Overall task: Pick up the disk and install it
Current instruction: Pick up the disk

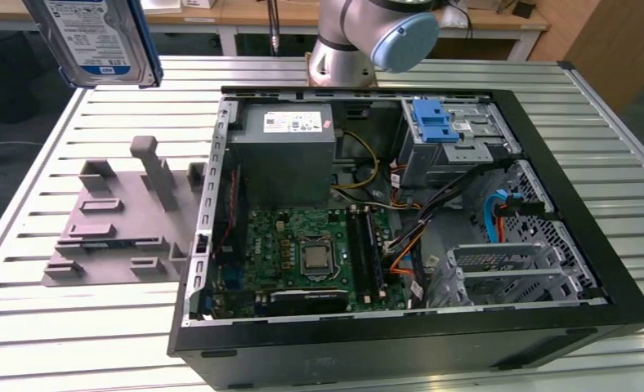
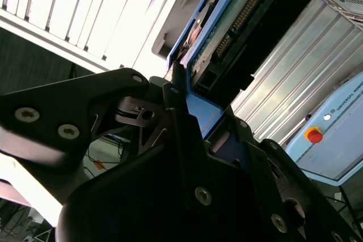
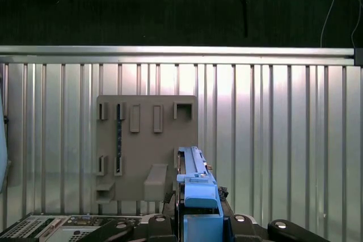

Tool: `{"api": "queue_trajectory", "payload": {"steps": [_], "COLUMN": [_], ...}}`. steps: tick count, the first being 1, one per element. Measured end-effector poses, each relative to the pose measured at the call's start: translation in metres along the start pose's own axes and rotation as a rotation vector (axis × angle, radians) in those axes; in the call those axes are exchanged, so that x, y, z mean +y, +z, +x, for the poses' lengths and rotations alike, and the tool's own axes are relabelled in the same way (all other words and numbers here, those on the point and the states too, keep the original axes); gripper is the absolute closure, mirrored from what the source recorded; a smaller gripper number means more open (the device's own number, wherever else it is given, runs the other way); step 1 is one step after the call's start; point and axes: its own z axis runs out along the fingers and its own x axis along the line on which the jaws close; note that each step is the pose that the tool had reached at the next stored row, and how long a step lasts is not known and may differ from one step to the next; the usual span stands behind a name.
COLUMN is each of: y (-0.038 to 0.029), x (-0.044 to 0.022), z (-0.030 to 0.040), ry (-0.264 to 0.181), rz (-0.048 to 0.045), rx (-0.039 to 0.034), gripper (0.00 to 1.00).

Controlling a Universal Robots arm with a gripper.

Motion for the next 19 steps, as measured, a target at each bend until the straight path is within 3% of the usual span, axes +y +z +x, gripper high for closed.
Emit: {"api": "queue_trajectory", "payload": {"steps": [19], "y": [0.0], "x": [-0.0046], "z": [-0.0001], "ry": [0.0], "rz": [-0.0001], "rx": [0.0], "gripper": [0.64]}}
